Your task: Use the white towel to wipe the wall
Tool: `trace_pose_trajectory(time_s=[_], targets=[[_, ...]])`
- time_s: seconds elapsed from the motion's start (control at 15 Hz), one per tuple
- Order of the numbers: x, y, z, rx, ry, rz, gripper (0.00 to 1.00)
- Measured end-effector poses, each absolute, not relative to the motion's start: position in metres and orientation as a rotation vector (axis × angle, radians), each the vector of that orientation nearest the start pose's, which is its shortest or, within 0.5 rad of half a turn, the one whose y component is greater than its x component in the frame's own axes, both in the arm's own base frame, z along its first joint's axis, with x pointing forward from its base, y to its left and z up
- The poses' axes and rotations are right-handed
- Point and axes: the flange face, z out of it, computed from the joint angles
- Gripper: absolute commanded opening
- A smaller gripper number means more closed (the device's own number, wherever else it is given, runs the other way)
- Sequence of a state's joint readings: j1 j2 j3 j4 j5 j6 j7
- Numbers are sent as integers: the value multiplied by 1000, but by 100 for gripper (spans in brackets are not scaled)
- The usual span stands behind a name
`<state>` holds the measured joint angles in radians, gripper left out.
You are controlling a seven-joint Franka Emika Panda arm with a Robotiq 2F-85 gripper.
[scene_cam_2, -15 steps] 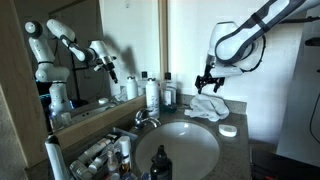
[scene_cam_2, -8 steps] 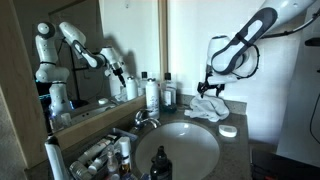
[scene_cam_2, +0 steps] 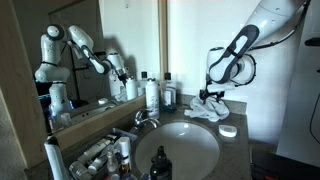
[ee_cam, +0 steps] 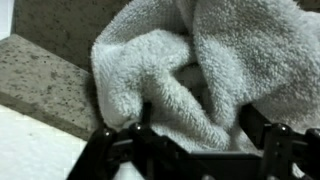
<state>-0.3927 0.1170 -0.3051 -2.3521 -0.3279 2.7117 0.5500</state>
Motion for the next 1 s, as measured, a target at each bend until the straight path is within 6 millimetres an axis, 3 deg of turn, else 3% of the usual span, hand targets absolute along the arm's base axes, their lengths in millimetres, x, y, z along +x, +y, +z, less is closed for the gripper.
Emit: trace_pose_trajectory(time_s=[0.33, 0.47, 0.67, 0.8, 1.0], targets=[[423, -328, 294, -2989, 1524, -344, 18], [426, -325, 294, -3000, 1510, -347, 8], [427, -322, 294, -3003, 1503, -344, 4], [424, -324, 293, -2994, 1524, -340, 8], [416, -333, 297, -2939, 1641, -351, 7]])
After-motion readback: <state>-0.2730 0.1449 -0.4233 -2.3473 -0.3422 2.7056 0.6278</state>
